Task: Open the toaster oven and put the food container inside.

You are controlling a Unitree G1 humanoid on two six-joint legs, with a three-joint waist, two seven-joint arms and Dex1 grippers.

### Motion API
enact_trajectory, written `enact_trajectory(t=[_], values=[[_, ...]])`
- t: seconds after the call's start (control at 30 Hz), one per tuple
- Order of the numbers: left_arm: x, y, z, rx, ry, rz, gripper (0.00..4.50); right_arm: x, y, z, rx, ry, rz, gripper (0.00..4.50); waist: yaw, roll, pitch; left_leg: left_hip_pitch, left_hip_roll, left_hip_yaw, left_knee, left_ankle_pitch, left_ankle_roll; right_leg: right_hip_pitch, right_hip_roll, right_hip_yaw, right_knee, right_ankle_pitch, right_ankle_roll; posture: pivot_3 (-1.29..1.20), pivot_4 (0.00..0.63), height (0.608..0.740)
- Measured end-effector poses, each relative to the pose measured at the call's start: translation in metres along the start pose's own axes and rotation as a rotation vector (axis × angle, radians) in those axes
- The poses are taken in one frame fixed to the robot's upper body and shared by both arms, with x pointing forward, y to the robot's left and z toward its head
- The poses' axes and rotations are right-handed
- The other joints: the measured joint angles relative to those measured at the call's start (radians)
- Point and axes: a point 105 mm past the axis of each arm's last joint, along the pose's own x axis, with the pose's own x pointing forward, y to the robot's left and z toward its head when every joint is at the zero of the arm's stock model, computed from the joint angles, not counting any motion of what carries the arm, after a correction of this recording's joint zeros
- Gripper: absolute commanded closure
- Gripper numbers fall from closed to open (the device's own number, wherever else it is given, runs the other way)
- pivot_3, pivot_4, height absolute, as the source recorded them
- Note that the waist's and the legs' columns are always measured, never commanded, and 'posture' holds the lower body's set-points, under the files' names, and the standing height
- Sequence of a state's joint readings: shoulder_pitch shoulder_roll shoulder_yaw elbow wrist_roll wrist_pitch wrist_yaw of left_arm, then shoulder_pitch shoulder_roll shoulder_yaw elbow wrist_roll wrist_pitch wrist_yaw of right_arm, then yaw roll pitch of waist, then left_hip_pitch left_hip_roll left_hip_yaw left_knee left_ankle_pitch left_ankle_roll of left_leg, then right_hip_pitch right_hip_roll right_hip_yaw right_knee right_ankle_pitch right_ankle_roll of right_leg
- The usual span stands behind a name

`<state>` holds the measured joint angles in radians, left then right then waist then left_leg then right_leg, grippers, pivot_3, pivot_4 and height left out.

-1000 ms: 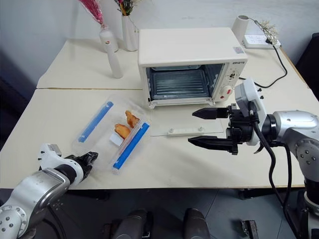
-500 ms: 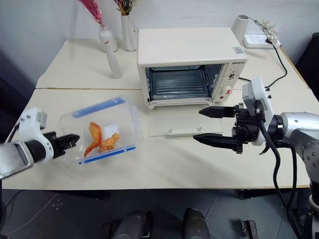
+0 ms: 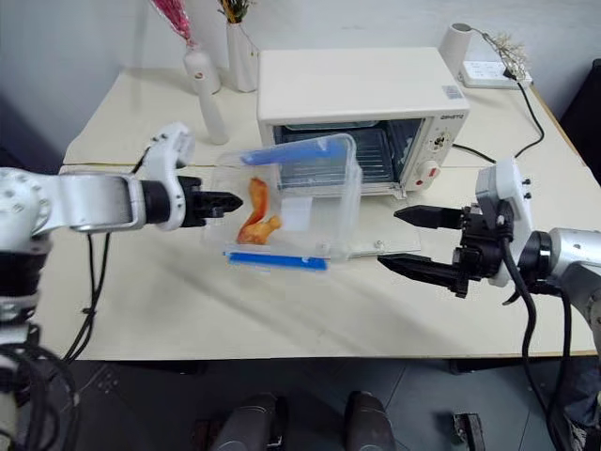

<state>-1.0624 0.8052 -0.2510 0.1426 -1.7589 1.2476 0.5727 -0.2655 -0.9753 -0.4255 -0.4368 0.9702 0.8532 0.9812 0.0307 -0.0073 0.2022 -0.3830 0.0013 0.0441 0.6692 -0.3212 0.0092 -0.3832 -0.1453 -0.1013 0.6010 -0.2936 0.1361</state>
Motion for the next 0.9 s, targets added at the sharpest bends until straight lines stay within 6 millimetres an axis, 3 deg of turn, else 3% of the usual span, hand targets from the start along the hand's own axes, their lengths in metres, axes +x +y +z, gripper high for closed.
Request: enact_trajectory(t=[0.23,0.6,0.9], values=[[0.043,-0.016,-0.004,0.104,0.119,0.017,4.43,-0.022,-0.007,-0.004,0.011,0.001,-0.120,0.00,-0.003,0.000,0.000,-0.006,0.000,0.005,0.000,0.001,-0.001,-0.008,0.000,0.000,0.003,0.000,0.000,0.00,0.150,0.740],[0.079,-0.029,0.014,0.078,0.080,0.069,4.43,-0.039,-0.011,-0.010,0.027,0.010,-0.215,0.00,0.031,-0.001,0.000,-0.006,-0.001,0.004,0.010,0.004,0.000,-0.004,-0.002,0.001,0.006,0.001,0.002,0.00,0.150,0.740],[0.082,-0.037,0.020,0.048,0.059,0.060,1.71,-0.038,-0.012,-0.011,0.017,0.008,-0.227,0.00,0.035,-0.001,0.000,-0.008,-0.002,0.004,0.009,0.004,0.001,-0.007,-0.003,0.000,0.008,0.002,0.003,0.00,0.150,0.740]])
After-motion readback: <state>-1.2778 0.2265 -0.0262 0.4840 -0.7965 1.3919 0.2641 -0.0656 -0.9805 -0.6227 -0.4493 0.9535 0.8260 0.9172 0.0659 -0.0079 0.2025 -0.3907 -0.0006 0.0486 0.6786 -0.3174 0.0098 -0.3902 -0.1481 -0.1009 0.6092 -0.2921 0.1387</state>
